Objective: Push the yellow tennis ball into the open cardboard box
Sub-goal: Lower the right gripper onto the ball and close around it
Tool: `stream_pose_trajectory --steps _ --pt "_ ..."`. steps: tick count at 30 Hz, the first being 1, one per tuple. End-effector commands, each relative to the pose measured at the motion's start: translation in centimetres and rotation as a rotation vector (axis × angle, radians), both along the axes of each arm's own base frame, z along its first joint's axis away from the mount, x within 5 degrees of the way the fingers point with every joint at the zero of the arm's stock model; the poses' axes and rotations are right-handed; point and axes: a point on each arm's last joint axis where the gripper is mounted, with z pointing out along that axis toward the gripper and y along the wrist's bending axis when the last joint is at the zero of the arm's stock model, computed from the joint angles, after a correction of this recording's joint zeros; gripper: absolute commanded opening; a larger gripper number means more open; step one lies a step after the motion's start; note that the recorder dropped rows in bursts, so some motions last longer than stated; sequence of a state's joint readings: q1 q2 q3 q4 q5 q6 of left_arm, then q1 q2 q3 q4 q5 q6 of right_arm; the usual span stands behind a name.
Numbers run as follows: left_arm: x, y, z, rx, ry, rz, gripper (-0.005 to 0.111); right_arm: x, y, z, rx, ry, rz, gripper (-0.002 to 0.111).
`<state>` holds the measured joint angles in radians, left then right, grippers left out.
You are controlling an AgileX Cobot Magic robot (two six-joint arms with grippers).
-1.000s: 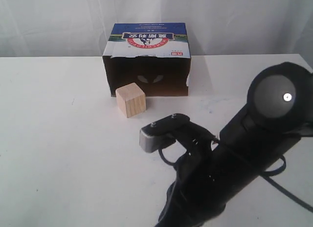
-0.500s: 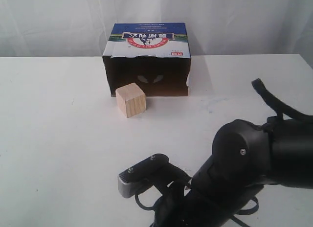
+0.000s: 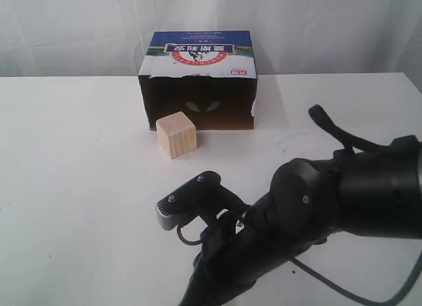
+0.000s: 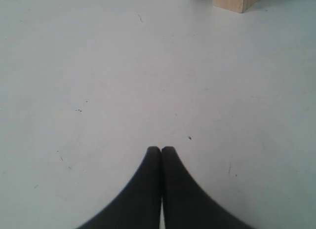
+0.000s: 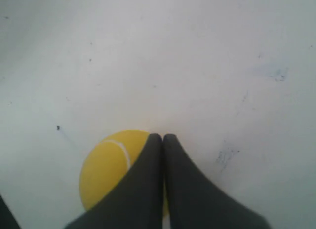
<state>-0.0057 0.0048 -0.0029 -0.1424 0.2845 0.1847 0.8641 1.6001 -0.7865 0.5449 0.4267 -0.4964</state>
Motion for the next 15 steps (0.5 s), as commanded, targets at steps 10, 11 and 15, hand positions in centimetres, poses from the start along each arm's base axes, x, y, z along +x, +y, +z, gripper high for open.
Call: stream_pose_trajectory --steps 10,11,15 --pt "0.0 -0.1 -0.1 -0.008 -0.002 -0.006 0.0 -0.1 -0.4 2.5 0.008 0.056 -0.05 0.0" --pt "0.0 -0.1 -0.1 -0.008 -0.002 -0.006 0.0 -0.4 -0.6 2.2 -0.007 0.084 -0.045 0.0" --pt "0.0 -0.1 -0.1 -0.008 -0.002 -0.006 0.0 -0.9 -1.0 1.7 -0.042 0.12 -0.015 0.0"
